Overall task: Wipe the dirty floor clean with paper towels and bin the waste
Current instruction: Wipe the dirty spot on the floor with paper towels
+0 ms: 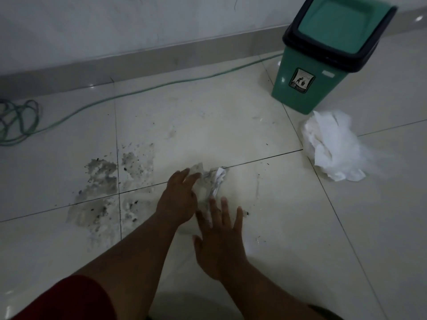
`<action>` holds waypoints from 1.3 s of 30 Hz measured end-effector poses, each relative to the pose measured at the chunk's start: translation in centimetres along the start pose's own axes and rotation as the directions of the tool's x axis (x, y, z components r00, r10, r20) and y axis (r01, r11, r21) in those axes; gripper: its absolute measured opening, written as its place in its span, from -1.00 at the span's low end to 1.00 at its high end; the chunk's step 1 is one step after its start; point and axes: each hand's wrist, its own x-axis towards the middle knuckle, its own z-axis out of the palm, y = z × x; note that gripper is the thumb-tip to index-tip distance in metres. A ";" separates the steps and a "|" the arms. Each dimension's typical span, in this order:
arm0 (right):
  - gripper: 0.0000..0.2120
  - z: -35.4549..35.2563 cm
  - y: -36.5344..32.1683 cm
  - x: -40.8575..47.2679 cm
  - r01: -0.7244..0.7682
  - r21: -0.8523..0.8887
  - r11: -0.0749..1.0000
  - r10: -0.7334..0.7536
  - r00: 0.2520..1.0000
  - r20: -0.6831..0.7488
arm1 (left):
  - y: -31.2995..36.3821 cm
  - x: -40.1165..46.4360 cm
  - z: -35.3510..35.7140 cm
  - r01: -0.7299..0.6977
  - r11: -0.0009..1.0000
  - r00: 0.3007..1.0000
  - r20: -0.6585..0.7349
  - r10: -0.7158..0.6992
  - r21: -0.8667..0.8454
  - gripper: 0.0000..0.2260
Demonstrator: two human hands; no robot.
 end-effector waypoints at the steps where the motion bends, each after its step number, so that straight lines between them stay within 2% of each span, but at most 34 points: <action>1: -0.30 0.7 -0.7 -0.2 0.007 0.007 1.000 -0.007 1.000 0.018 | -0.1 0.6 0.1 -0.016 0.998 0.997 0.079 0.012 0.058 -0.44; 4: -0.14 2.2 -2.1 -1.2 -0.062 0.037 0.997 0.059 0.995 0.079 | -0.2 2.1 0.4 -0.130 0.958 0.959 0.278 0.055 0.256 -0.38; 7: -0.12 2.8 -2.6 -1.6 -0.125 0.066 0.990 0.120 0.990 0.074 | 0.2 2.4 0.7 -0.157 0.939 0.929 0.369 0.035 0.306 -0.36; 9: -0.13 2.8 -2.5 -1.7 -0.120 0.081 0.989 0.115 0.991 0.067 | 0.6 1.8 0.9 -0.106 0.957 0.934 0.356 0.003 0.269 -0.36; 12: -0.16 2.6 -1.1 -1.8 -0.076 0.076 0.994 0.071 0.995 0.070 | 1.3 0.4 1.4 -0.129 0.939 0.963 0.268 0.042 0.319 -0.35; 17: -0.17 1.7 3.1 -1.3 0.107 -0.042 0.993 -0.099 0.982 0.163 | 2.6 -1.8 2.6 -0.128 0.943 0.980 0.182 0.073 0.309 -0.44; 21: -0.16 0.5 6.5 -1.2 0.276 -0.127 0.953 -0.239 0.939 0.248 | 3.3 -2.2 2.4 -0.126 0.969 0.980 0.181 0.088 0.211 -0.47; 24: -0.14 -0.6 7.0 -1.0 0.311 -0.139 0.940 -0.268 0.927 0.262 | 3.2 -1.3 1.6 -0.110 0.985 0.983 0.160 0.088 0.131 -0.40; 27: -0.15 -1.0 4.5 -0.9 0.203 -0.064 0.977 -0.189 0.967 0.173 | 2.8 0.3 1.4 -0.112 0.990 0.978 0.187 0.094 0.088 -0.37; 30: -0.18 -0.1 1.0 -1.3 0.007 0.066 0.998 -0.011 0.998 0.057 | 2.9 1.5 1.4 -0.174 0.984 0.951 0.267 0.155 0.048 -0.41; 33: -0.14 1.5 -1.7 -1.3 -0.225 0.175 0.959 0.224 0.974 0.023 | 2.6 1.9 1.5 -0.290 0.953 0.928 0.271 0.257 0.088 -0.46; 35: -0.13 2.5 -2.8 -1.1 -0.342 0.216 0.914 0.342 0.939 0.041 | 2.4 1.7 1.2 -0.319 0.943 0.913 0.299 0.279 0.093 -0.49; 37: -0.13 2.8 -3.0 -1.0 -0.373 0.221 0.901 0.377 0.926 0.025 | 3.0 1.0 0.3 -0.350 0.934 0.902 0.294 0.317 0.067 -0.51; 39: -0.16 3.0 -2.7 -1.2 -0.347 0.233 0.909 0.358 0.934 -0.006 | 3.6 0.4 0.5 -0.412 0.908 0.896 0.217 0.388 0.075 -0.52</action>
